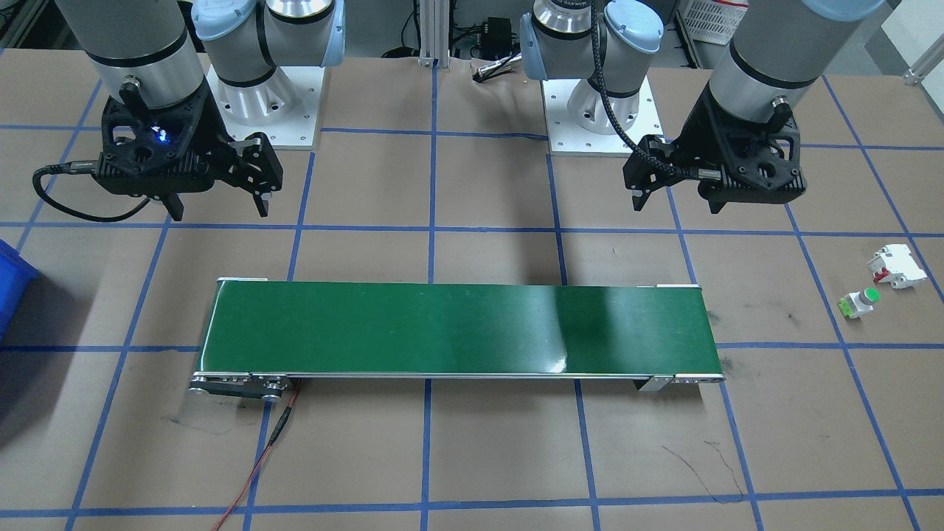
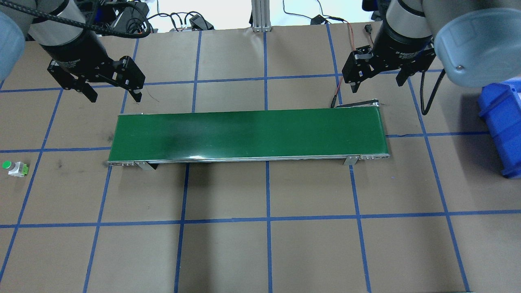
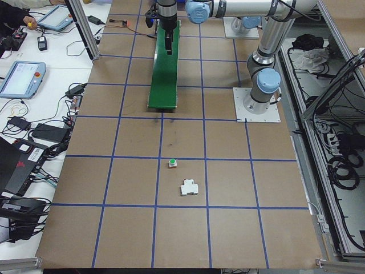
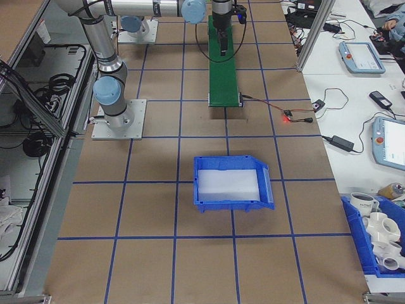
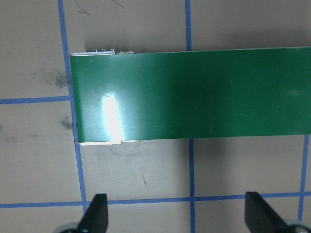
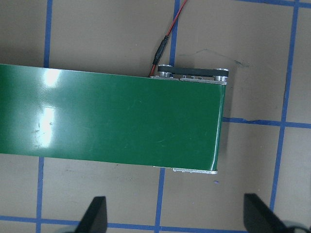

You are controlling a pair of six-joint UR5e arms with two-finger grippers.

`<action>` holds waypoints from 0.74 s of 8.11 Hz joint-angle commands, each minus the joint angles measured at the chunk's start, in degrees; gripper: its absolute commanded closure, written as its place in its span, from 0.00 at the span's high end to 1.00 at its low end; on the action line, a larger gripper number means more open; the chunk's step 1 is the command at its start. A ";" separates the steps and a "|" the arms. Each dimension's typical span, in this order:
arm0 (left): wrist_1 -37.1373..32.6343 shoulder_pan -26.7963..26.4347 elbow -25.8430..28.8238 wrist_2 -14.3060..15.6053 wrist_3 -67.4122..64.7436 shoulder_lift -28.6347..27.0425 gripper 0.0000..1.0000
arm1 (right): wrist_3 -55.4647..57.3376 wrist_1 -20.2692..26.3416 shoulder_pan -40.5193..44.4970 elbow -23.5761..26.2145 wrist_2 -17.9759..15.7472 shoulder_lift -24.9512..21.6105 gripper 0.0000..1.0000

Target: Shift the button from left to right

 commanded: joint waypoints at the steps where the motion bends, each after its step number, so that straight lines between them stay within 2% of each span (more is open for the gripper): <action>1: 0.04 0.87 0.01 0.51 0.67 0.04 1.00 | 0.03 -0.09 0.00 0.00 0.03 0.00 1.00; 2: -0.22 1.05 -0.07 0.95 0.85 0.30 1.00 | 0.03 -0.09 0.00 0.00 0.03 0.00 1.00; 4: -0.05 1.84 -0.16 8.03 0.86 -0.48 1.00 | 0.03 -0.09 0.00 0.00 0.03 0.00 1.00; 6: 0.21 9.01 -0.34 8.59 1.20 -0.66 1.00 | 0.03 -0.09 0.00 0.00 0.03 0.00 1.00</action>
